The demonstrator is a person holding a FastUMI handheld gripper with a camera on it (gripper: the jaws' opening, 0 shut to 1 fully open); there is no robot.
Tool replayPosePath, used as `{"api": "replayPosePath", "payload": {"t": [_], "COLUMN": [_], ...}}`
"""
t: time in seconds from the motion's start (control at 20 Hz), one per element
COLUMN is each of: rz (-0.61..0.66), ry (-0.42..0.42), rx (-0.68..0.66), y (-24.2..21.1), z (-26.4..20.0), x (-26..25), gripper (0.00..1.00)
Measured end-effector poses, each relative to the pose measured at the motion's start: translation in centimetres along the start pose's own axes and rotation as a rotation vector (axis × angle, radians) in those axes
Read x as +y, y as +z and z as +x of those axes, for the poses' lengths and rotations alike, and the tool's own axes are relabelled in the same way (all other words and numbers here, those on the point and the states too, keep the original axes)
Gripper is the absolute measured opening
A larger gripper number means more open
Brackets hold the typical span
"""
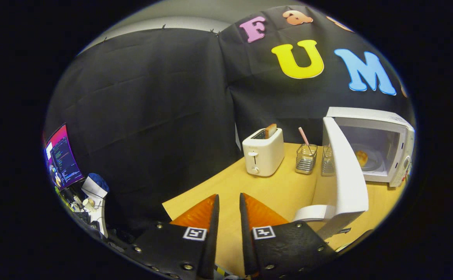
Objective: Open the microwave, put the food inside, and close the microwave door.
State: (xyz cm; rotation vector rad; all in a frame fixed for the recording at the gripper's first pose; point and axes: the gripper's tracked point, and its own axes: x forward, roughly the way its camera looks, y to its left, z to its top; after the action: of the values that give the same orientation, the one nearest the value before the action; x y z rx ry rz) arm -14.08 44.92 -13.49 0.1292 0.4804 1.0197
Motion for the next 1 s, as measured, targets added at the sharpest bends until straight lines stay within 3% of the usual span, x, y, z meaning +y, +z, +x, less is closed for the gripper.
{"api": "replayPosePath", "payload": {"t": [0.1, 0.35, 0.4, 0.65, 1.0], "rz": [0.024, 0.015, 0.025, 0.005, 0.060], "ry": [0.002, -0.082, -0.083, -0.164, -0.333], "rx": [0.034, 0.049, 0.045, 0.034, 0.030], "y": [-1.1, -1.9, -1.8, -1.9, -2.3], "z": [0.3, -0.2, -0.6, -2.2, -5.1], "x": [-0.5, -3.4, -3.5, -6.2, -12.7], "gripper": [0.14, 0.14, 0.09, 0.08, 0.08]}}
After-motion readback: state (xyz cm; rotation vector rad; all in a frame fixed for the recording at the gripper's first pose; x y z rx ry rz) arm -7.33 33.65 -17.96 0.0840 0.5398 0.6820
